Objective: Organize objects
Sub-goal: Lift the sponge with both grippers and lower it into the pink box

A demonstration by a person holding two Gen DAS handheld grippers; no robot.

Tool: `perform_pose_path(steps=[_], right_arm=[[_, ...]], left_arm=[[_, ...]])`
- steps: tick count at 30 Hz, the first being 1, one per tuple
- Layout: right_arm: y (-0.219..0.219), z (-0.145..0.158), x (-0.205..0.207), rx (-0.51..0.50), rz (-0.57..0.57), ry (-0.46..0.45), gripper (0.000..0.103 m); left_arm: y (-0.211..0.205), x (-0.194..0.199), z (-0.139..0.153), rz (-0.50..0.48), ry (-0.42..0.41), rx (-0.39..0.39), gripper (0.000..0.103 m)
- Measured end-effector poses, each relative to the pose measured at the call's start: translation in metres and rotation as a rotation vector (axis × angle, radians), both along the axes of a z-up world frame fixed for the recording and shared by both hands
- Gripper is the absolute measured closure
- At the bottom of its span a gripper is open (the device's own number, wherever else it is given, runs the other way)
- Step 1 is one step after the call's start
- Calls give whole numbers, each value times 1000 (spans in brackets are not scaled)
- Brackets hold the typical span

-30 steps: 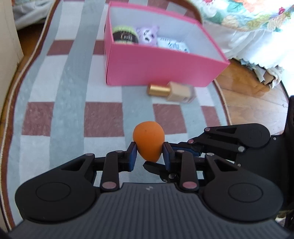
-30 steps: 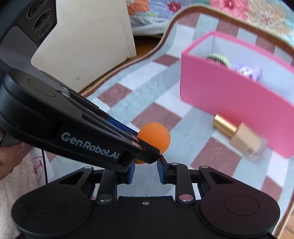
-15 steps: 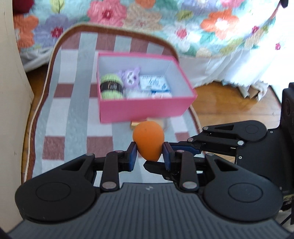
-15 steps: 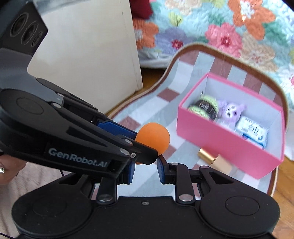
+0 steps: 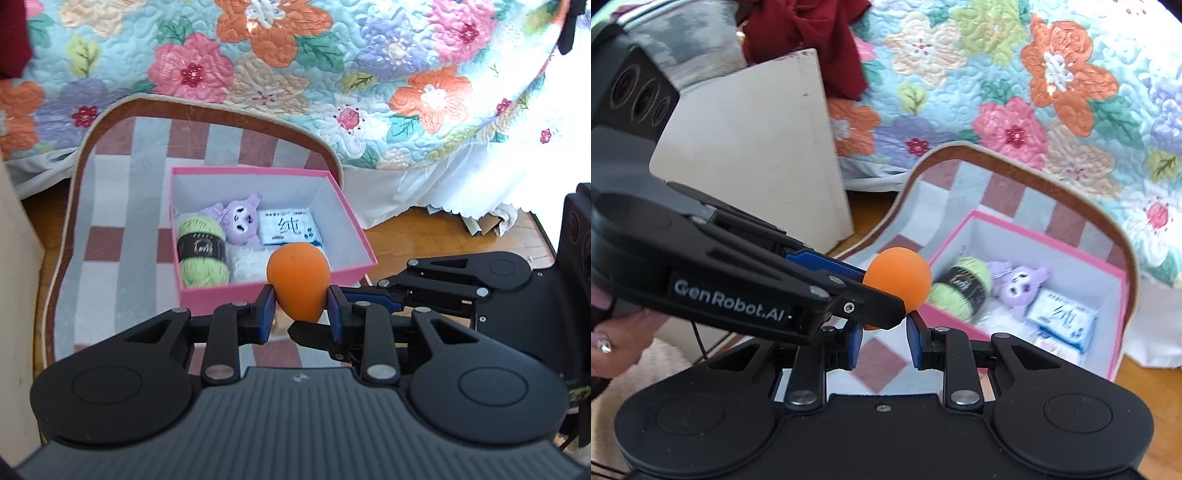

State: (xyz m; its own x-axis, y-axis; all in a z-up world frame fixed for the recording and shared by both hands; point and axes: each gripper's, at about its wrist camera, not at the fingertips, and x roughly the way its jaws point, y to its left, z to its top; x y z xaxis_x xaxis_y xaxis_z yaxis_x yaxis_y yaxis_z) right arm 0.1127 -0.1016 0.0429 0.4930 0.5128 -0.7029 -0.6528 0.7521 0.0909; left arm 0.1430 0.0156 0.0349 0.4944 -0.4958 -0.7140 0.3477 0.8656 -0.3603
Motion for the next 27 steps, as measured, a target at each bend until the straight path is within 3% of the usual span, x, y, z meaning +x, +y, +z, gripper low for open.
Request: perform_pose_path(steps=[6, 12, 17, 20, 27], right_arm=[[-8, -8, 48, -7, -44, 10, 73], [-8, -27, 108, -43, -12, 56, 73], [-4, -57, 154, -37, 8, 176, 73], [-6, -80, 177, -16, -51, 282, 73], [-7, -127, 208, -27, -93, 381, 73]], left_arm=[[-14, 59, -14, -1, 36, -17, 74], [-19, 118, -43, 76, 140, -42, 74], [-21, 159, -84, 149, 259, -52, 74], [-25, 178, -111, 190, 332, -49, 74], [-36, 206, -152, 239, 421, -9, 74]])
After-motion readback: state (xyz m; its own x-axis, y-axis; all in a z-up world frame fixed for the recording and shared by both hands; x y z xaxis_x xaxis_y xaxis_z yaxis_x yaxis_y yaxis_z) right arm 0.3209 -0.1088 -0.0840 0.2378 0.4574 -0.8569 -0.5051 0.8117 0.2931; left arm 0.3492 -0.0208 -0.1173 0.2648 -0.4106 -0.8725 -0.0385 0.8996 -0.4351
